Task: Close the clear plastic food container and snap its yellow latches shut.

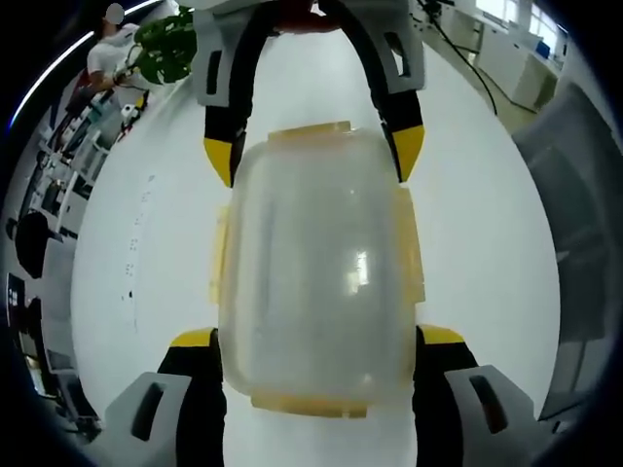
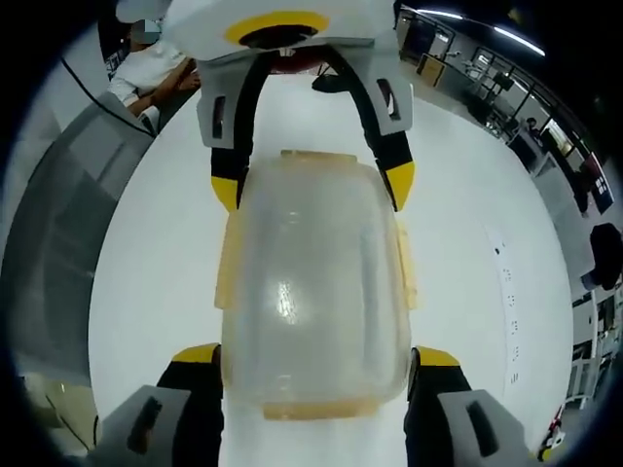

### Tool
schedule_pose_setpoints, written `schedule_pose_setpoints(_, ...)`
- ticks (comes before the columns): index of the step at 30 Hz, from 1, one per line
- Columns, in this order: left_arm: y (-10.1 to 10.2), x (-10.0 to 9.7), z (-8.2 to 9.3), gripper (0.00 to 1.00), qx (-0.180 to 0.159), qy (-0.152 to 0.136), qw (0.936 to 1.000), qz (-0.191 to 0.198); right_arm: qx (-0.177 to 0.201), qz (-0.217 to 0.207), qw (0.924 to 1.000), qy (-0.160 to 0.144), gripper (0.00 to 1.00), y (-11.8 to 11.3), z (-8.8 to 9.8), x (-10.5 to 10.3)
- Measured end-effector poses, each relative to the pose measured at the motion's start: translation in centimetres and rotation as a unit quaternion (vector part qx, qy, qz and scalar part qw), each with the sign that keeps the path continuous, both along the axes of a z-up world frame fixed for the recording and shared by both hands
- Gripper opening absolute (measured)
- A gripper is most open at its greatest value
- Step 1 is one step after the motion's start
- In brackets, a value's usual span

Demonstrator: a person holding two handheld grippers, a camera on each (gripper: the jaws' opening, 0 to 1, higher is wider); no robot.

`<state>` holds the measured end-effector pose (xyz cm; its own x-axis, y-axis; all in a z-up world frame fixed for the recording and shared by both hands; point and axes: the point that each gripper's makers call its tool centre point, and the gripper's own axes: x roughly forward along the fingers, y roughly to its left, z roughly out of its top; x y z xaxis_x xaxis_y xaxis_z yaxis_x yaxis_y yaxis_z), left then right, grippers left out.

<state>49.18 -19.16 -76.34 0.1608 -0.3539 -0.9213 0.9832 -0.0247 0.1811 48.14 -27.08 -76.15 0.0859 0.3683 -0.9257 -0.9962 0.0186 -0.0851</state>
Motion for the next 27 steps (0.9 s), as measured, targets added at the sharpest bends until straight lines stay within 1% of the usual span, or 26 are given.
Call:
schedule_pose_setpoints(10,2.4,-0.4,0.0,0.77,0.001,0.001,1.0,-0.001,-0.004,-0.001,1.0,0.002,0.76,2.3,0.0,-0.4)
schedule_pose_setpoints(27,6.2,-0.5,0.0,0.77,0.002,0.001,1.0,0.0,-0.003,-0.004,1.0,0.002,0.76,6.2,-0.1,-0.6)
